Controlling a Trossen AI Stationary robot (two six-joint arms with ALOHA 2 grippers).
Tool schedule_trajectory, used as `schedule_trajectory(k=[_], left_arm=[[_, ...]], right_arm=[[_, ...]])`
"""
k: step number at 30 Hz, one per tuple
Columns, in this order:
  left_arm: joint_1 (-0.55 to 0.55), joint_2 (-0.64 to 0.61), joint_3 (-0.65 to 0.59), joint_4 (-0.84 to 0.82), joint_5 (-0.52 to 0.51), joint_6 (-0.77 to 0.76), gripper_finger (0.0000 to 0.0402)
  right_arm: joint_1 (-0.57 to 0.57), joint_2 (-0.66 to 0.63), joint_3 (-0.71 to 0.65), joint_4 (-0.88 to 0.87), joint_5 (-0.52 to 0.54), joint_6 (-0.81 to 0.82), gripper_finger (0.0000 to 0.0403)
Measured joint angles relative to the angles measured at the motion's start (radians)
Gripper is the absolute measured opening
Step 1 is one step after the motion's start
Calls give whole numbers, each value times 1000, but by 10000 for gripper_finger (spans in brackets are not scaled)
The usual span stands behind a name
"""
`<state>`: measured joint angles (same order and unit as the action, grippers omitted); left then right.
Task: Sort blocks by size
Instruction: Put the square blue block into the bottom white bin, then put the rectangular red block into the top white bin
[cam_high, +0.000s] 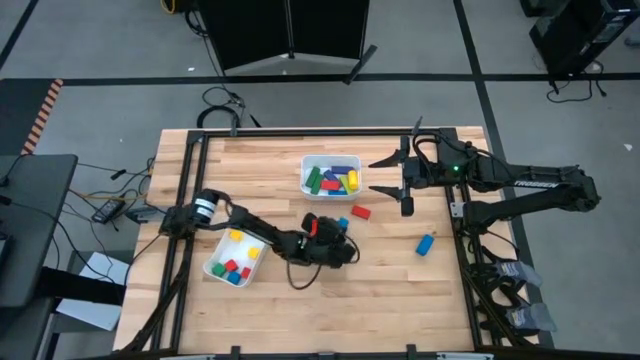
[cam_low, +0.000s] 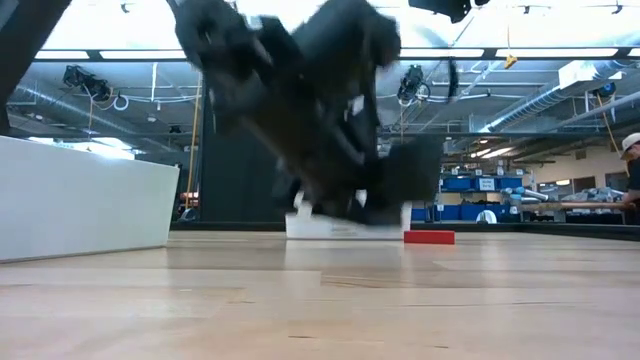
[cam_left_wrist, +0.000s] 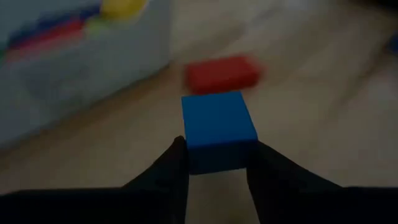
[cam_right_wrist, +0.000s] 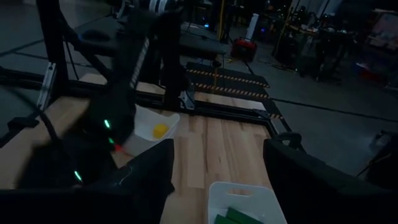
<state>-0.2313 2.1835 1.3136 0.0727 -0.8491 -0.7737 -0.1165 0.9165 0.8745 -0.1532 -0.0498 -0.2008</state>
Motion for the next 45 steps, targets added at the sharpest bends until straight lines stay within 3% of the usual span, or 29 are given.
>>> schedule_trajectory(k=[6,12,15,21,26,32,36,45], left_arm=[[-79,-137,2,-33,-11,194,134],[-181,-316,3,-391,-21,223,134],[-238,-395,3,-664,-29,102,134],[-369,-500,3,-1161,25,-299,134],[-438,-516,-1,-1470,188,-594,134],[-444,-515,-77,-1486,346,-650,134],[-445,-515,-135,-1466,373,-668,138],[-446,-515,-161,-1406,379,-617,268]], right_arm=[[0,0,0,-2,0,13,259],[31,4,0,-59,2,27,256],[61,19,0,-93,4,41,255],[129,105,0,-103,8,49,254],[176,215,0,-105,27,46,253],[209,318,0,-116,83,67,256],[209,326,0,-163,88,114,257],[209,280,-17,-345,211,239,257]])
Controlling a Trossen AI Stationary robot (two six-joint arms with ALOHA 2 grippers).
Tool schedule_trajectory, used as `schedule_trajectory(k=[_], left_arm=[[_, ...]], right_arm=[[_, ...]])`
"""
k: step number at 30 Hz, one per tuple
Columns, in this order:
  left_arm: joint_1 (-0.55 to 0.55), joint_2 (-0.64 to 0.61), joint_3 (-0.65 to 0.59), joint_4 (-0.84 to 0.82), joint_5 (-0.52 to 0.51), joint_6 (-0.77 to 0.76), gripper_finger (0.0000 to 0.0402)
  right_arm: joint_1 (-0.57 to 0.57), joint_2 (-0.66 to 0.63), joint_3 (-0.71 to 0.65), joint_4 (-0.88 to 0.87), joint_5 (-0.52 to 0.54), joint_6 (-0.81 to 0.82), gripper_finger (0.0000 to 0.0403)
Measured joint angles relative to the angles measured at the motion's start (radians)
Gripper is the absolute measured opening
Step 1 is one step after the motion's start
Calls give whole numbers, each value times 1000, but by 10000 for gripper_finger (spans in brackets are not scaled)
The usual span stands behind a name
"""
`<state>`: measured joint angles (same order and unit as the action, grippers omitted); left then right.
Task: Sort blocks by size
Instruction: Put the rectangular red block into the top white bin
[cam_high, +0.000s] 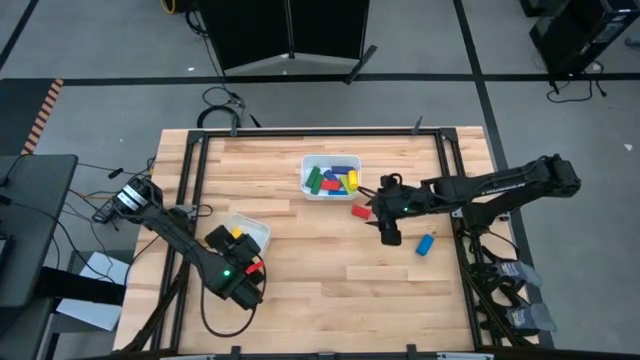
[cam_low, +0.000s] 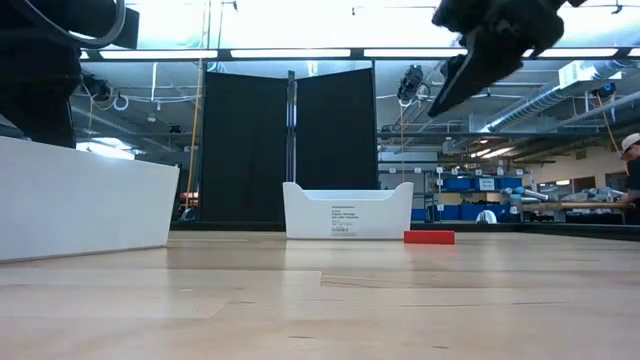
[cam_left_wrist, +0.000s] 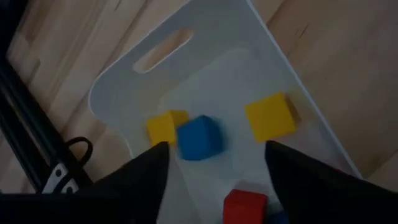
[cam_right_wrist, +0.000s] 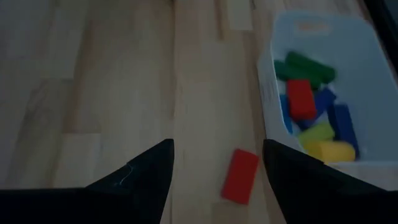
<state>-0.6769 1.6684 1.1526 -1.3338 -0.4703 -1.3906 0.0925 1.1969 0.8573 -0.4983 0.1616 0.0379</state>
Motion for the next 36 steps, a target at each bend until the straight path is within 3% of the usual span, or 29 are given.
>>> schedule_trajectory(k=[8,17,24,36], left_arm=[[-8,0,4,35,-20,-9,343],[-88,0,66,89,-333,2,343],[-116,0,88,104,-486,0,331],[-117,0,89,110,-516,-1,325]], right_arm=[[-21,1,-220,230,59,88,257],[-83,26,-471,556,86,190,257],[-83,148,-496,679,104,198,257],[-83,362,-492,859,155,231,240]])
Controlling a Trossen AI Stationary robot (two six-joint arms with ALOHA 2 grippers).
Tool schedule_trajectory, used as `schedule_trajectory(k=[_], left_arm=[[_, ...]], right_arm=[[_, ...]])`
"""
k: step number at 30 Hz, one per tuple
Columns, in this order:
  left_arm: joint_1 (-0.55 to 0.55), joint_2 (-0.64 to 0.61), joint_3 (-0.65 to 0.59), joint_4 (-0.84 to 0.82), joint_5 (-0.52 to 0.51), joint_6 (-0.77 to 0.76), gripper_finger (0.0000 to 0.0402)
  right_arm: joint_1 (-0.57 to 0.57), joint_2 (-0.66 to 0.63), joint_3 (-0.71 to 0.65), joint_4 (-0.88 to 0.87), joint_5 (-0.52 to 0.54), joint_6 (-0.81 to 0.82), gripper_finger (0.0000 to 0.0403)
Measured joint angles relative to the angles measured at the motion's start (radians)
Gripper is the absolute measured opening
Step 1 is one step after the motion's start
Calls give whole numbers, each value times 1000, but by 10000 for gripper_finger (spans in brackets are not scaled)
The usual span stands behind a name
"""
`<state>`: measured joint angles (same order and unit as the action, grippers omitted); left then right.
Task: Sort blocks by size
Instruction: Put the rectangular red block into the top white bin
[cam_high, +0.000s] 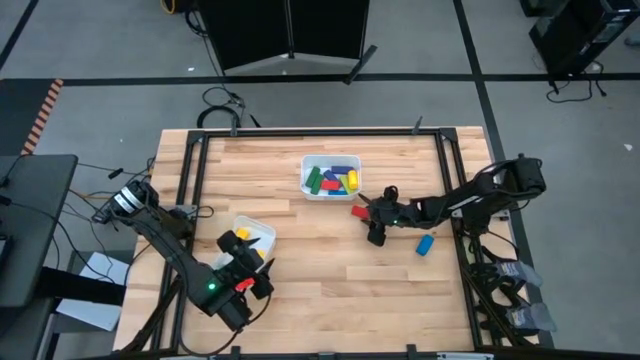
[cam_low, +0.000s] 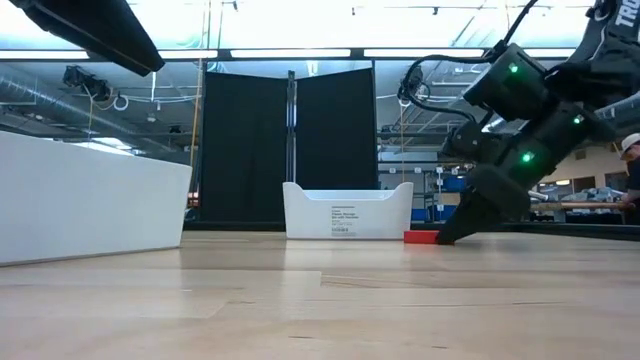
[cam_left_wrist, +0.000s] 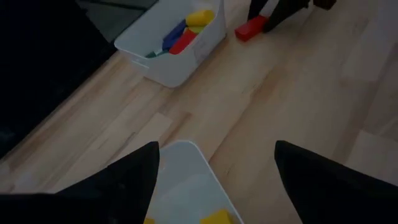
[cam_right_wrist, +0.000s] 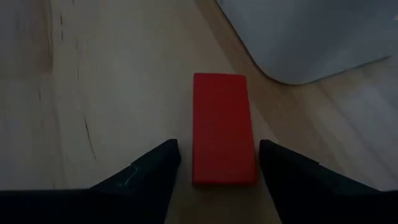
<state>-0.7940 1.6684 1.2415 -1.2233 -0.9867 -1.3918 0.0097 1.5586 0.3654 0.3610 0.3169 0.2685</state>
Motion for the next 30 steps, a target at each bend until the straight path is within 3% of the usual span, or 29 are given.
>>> schedule_trajectory(k=[7,17,23,26,30], left_arm=[[0,0,0,1,-63,-4,325],[0,0,0,5,-63,-34,325],[1,0,0,10,-129,-34,325],[9,0,0,19,-172,-34,325],[22,0,0,45,-182,-28,325]], right_arm=[[1,16,2,5,-42,25,149],[50,-104,-3,56,-154,-10,147],[79,-179,97,89,-56,-138,147],[28,-169,170,86,46,-186,147],[-80,-126,260,46,48,-186,147]])
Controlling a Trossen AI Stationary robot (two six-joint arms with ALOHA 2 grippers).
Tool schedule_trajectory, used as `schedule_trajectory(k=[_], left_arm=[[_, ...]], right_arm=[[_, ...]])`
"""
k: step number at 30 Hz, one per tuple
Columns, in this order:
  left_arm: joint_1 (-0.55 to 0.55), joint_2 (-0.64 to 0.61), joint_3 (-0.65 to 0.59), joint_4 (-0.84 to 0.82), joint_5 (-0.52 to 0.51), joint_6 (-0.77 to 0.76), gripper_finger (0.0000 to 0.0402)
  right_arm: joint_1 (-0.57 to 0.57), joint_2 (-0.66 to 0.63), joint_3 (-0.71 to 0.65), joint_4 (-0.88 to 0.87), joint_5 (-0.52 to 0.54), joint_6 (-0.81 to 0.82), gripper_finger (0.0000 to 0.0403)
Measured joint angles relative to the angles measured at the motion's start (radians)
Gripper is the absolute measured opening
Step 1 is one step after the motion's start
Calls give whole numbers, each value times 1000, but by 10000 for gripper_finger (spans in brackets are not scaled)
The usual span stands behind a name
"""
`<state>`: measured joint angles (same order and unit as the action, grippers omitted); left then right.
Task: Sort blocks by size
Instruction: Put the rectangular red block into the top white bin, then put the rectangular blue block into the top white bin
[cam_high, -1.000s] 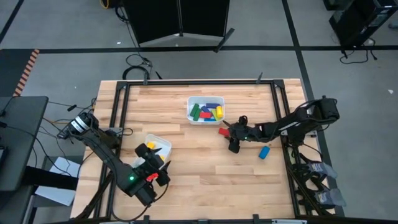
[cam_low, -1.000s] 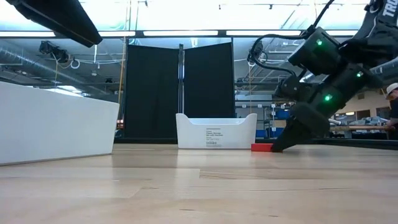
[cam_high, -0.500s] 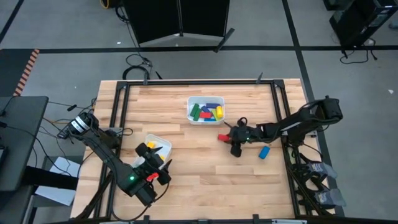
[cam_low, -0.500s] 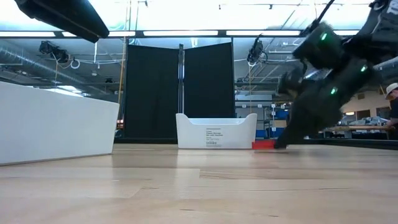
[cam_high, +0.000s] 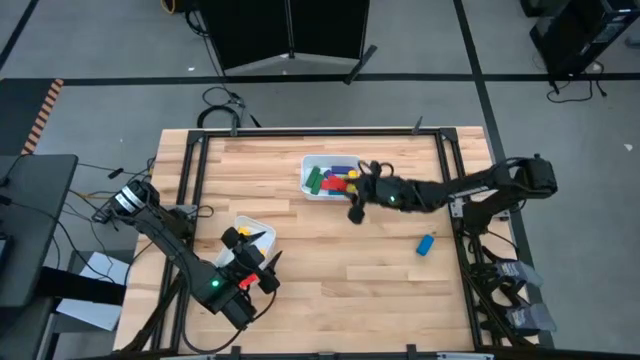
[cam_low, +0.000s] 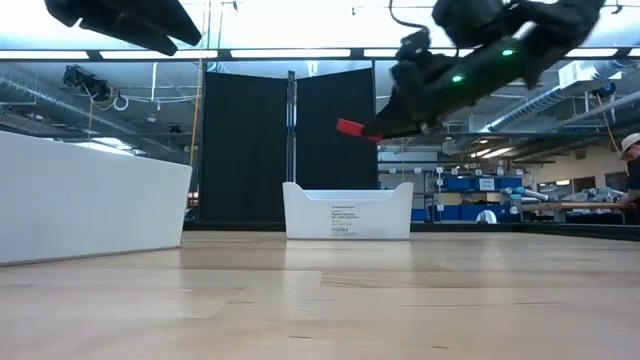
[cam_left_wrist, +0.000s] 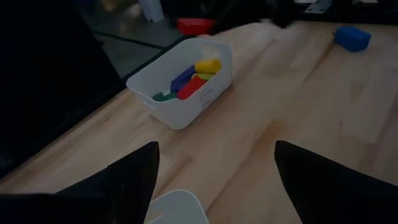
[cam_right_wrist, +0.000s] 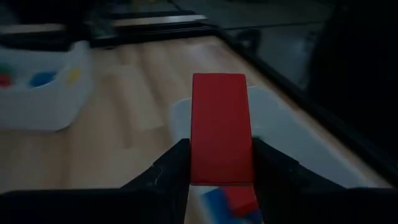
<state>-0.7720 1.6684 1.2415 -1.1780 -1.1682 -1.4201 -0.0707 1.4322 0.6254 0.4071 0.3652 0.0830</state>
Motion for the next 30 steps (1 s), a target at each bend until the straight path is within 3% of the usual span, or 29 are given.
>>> schedule_trajectory(k=[4,9,14,18,23,26,30], left_arm=[[0,0,0,44,2,1,325],[0,0,0,87,37,1,325],[2,0,0,119,42,1,325],[6,0,0,184,42,35,325],[51,15,-2,391,92,271,325],[104,29,-2,534,139,457,325],[174,42,-2,716,190,688,325]], right_arm=[[-87,52,51,-16,-23,-26,149],[-157,103,74,-13,-141,-20,239],[-165,81,47,40,-127,-32,288],[-123,-24,-29,152,-78,-47,282],[-39,-238,-170,215,31,-65,258],[31,-381,-232,117,50,-34,246],[176,-546,-258,-209,30,2,236]])
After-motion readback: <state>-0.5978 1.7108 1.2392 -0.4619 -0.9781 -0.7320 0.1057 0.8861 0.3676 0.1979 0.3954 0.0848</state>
